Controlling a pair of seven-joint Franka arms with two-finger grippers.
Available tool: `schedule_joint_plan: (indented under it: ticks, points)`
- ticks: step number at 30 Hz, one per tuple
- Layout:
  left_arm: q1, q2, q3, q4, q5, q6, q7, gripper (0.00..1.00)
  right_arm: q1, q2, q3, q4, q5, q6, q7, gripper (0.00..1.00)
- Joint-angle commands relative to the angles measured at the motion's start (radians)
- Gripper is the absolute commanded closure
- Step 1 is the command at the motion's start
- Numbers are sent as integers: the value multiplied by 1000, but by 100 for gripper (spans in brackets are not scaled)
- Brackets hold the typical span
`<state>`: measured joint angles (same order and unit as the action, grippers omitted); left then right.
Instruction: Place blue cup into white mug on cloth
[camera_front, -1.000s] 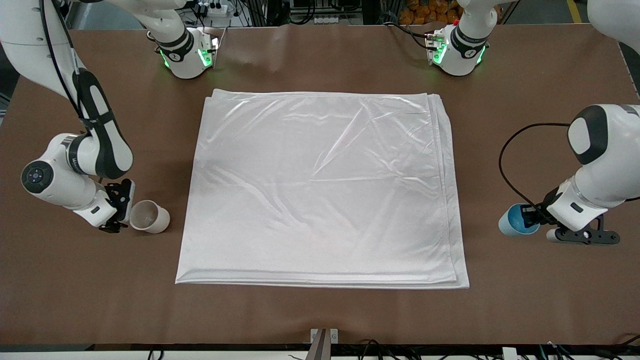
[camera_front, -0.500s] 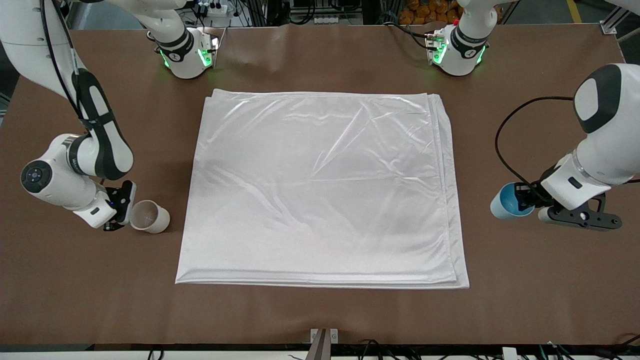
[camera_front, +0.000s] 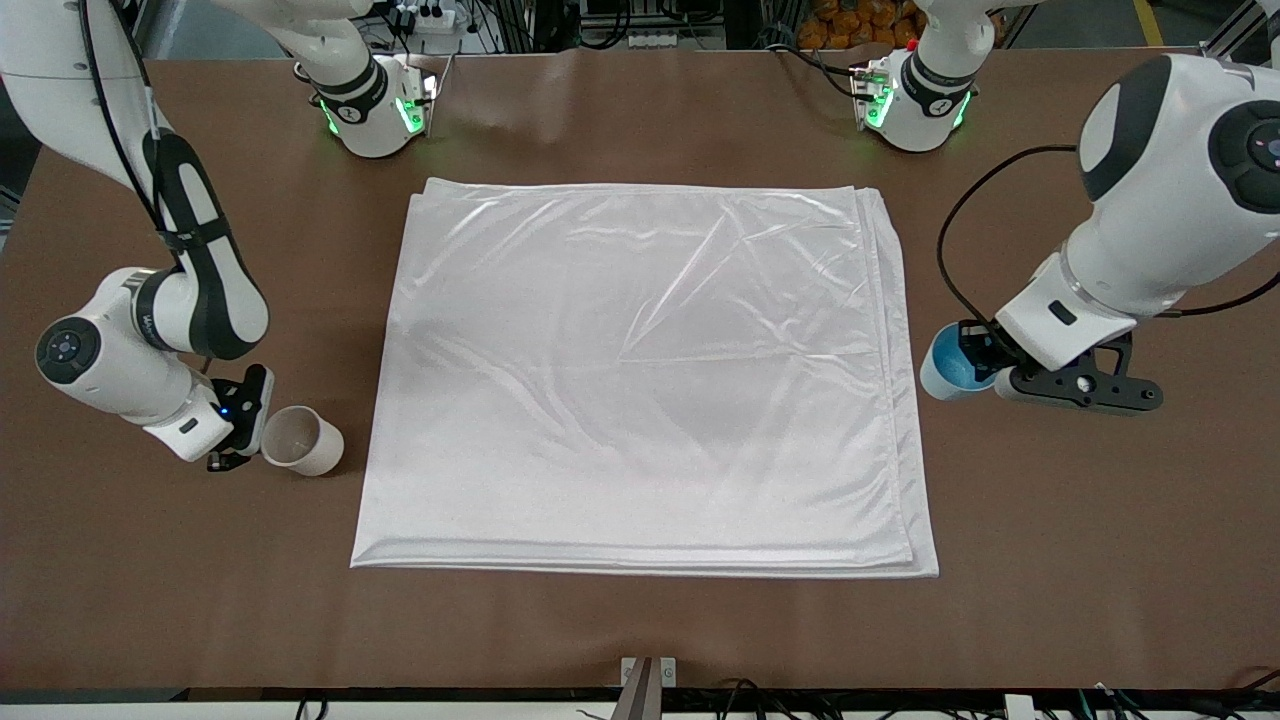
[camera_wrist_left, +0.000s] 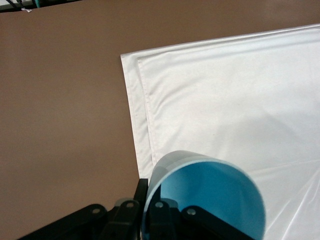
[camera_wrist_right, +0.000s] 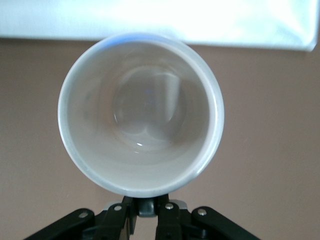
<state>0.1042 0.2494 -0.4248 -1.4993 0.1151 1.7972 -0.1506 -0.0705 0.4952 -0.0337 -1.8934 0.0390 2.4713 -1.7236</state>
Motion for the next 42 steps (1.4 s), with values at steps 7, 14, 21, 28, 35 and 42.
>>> schedule_joint_plan:
  ticks: [7,14,21,28,35,42]
  points:
    - [3,-10,-86,4,8,-19,-139,100,129,-84,41,-13,25,-95,107,100]
    - [-5,5,-97,2,18,-19,-164,100,244,-87,41,-10,25,-97,191,100]
    - [-24,28,-95,2,24,-19,-191,100,368,-83,40,-9,13,-91,330,100]
    - [-26,45,-92,2,58,-13,-191,100,494,-69,37,10,-8,-92,527,100]
    - [-24,50,-88,2,60,-13,-191,100,607,-1,37,65,-117,-89,783,100]
    - [-18,56,-88,2,75,-12,-187,100,649,89,40,137,-195,-83,862,100]
